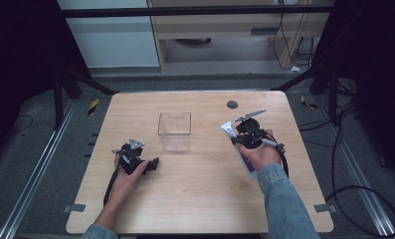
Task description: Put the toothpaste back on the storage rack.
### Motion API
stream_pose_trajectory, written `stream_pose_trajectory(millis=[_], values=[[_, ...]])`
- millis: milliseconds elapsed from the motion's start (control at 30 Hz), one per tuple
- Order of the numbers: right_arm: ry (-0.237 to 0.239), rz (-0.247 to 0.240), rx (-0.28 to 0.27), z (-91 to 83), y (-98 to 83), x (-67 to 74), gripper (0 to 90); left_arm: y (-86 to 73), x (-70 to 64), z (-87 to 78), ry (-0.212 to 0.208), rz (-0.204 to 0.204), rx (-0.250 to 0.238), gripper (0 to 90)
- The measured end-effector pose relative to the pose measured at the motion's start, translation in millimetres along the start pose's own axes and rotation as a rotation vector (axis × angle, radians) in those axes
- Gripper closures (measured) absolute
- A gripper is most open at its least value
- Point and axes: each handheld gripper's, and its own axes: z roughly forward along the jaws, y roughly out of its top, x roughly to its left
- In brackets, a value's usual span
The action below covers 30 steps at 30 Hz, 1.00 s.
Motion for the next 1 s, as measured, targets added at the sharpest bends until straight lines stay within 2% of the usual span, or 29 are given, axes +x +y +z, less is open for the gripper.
stream_pose_trajectory(millis=[300,500,700,1000], values=[[-0.017,0.012,-0.094,0.3,9.7,11.3,79.9,0.5,-0.4,0.4,0.004,-0.004,0.001,0.0],[-0.008,0.036,-0.134,3.3,11.3,14.5,79.8,0.4,-0.8,0.1,0.008,-0.007,0.003,0.0],[-0.021,0.039,-0.189,4.6,19.6,17.1,79.8,0.4,-0.8,0.1,0.008,-0.007,0.003,0.0],[-0.021,0.033,-0.217,4.2,34.7,26.1,79.9,1.4,-0.5,1.4,0.009,-0.008,0.001,0.0]])
